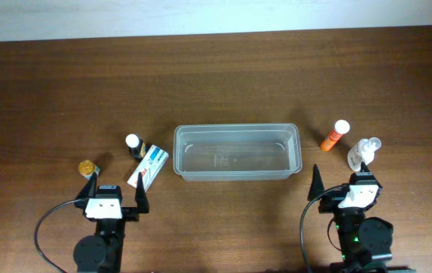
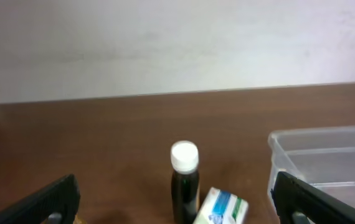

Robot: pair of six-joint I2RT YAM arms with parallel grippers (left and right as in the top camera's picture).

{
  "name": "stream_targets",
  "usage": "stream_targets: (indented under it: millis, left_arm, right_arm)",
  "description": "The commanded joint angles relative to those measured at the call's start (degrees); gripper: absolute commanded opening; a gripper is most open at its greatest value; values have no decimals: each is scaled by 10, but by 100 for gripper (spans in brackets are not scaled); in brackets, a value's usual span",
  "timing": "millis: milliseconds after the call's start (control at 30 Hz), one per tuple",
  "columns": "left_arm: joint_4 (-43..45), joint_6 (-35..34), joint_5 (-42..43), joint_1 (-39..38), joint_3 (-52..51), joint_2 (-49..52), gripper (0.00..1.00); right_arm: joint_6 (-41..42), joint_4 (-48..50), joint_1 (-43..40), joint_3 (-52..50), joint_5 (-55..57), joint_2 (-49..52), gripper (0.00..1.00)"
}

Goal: Pack container

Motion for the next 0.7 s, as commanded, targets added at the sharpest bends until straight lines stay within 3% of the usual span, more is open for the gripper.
stream_targets:
  millis: [0,133,333,367,667]
  left_arm:
    - [6,-4,-29,-1,51,19,99]
    - [6,-3,-36,-1,96,77,99]
    - [-2,-3,-46,-1,207,249,99]
    - [-18,-3,-45,-1,251,308,99]
    - [-216,-3,-7,-1,489,580,99]
  right_arm:
    - [29,-22,-1,81,3,45,98]
    - [71,-59,-1,172,0,138,98]
    - [70,-161,-1,361,0,334,98]
    - [70,-209,-1,431,0,403,98]
    - [69,-452,-23,721,-14,694,98]
